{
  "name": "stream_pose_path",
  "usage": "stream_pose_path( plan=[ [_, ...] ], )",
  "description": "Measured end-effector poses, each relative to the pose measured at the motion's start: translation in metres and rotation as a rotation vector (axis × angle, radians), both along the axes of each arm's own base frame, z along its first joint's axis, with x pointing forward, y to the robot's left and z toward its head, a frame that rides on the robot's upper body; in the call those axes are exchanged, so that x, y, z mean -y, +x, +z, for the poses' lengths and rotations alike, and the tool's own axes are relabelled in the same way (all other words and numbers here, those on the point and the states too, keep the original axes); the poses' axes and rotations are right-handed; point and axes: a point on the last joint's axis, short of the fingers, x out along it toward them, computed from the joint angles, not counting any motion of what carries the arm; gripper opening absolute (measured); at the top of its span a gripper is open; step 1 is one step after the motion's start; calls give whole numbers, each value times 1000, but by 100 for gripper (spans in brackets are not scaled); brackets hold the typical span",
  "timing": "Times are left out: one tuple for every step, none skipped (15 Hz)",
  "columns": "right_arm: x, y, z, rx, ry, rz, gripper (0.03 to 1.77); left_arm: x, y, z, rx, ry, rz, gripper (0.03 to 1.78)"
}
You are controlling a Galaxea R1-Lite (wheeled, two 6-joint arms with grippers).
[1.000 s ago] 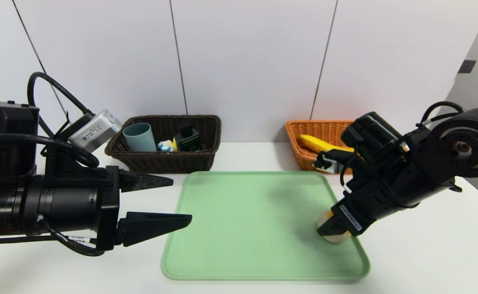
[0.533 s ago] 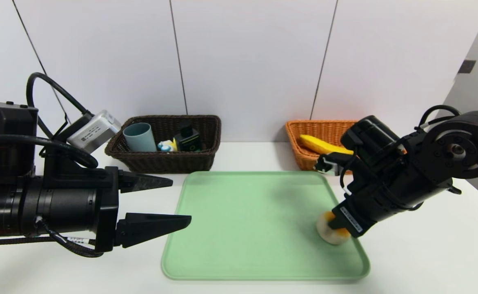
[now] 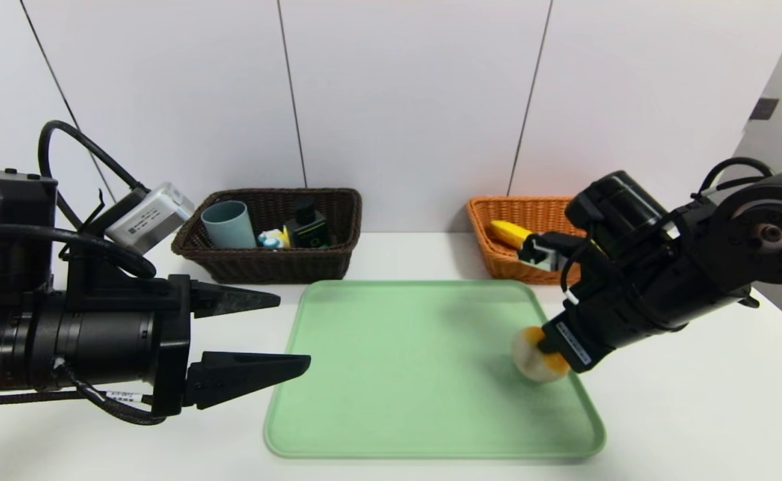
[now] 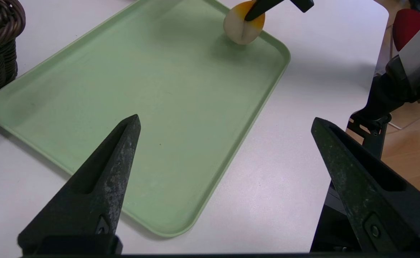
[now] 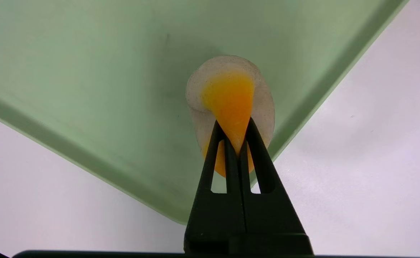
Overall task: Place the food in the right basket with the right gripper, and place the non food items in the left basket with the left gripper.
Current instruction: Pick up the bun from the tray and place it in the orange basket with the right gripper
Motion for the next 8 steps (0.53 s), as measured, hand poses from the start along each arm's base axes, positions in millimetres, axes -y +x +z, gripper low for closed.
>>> stream_pose_path(
  plan=[
    [1,1,10,43,22,-5,5,0,-1,1,2,-1,0,169],
    [1,2,21,85,43,-11,5,-1,-1,1,5,-2,1,169],
    [2,2,31,121,64,-21,5,-1,-2,2,8,-3,1,169],
    [3,3,43,159,90,-38,5,-1,-2,2,9,-4,1,169],
    [3,5,53,191,113,-52,5,-1,-3,2,11,-4,2,169],
    [4,6,63,226,137,-67,5,-2,-3,3,13,-5,1,169],
    [6,9,74,267,162,-83,5,-2,-4,3,14,-6,2,169],
    [9,15,85,319,192,-109,5,-2,-4,3,16,-6,2,169]
  ],
)
